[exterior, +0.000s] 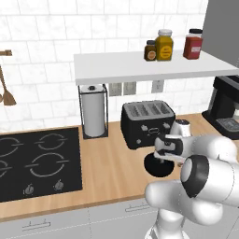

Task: Pick up the bowls on the counter and stack them on top of one another in the open cabinet. Place the smaller bowl on top of the larger bowl.

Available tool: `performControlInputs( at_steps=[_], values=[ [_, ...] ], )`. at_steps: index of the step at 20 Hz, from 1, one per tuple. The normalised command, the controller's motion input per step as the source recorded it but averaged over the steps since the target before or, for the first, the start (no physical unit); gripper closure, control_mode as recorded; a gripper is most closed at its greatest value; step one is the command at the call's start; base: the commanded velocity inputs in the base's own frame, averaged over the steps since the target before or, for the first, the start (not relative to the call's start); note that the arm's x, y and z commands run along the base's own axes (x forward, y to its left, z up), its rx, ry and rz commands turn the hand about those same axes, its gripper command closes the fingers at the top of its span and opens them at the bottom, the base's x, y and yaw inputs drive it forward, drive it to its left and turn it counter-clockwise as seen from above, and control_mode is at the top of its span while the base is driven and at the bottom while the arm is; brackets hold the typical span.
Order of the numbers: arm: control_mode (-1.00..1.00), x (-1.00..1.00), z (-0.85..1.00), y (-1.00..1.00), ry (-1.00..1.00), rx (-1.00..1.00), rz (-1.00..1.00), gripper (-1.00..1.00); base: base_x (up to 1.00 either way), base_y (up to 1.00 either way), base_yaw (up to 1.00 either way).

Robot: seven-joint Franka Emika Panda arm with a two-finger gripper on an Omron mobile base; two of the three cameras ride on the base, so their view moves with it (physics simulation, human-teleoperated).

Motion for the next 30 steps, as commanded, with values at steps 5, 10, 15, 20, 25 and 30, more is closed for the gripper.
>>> performControlInputs(
  at_steps=[5, 10, 15, 20, 25, 30],
  values=[
    [-1.0, 0.16, -0.33, 0.01, 0.0, 0.0, 0.0, -1.0, 0.0, 0.0, 0.0],
    [-1.0, 0.01, -0.25, 0.0, 0.0, 0.0, 0.0, 1.0, 0.0, 0.0, 0.0],
    [-1.0, 0.0, -0.01, 0.0, -0.02, 0.0, 0.0, 1.0, 0.0, 0.0, 0.0],
    [-1.0, -0.01, 0.66, -0.07, -0.16, 0.02, -0.05, 1.0, 0.0, 0.0, 0.0],
    [-1.0, -0.03, 0.84, -0.85, -0.04, 0.05, -0.15, 1.0, 0.0, 0.0, 0.0],
    [-1.0, 0.0, 0.25, -1.0, 0.12, 0.0, -0.12, 1.0, 0.0, 0.0, 0.0]
  ],
)
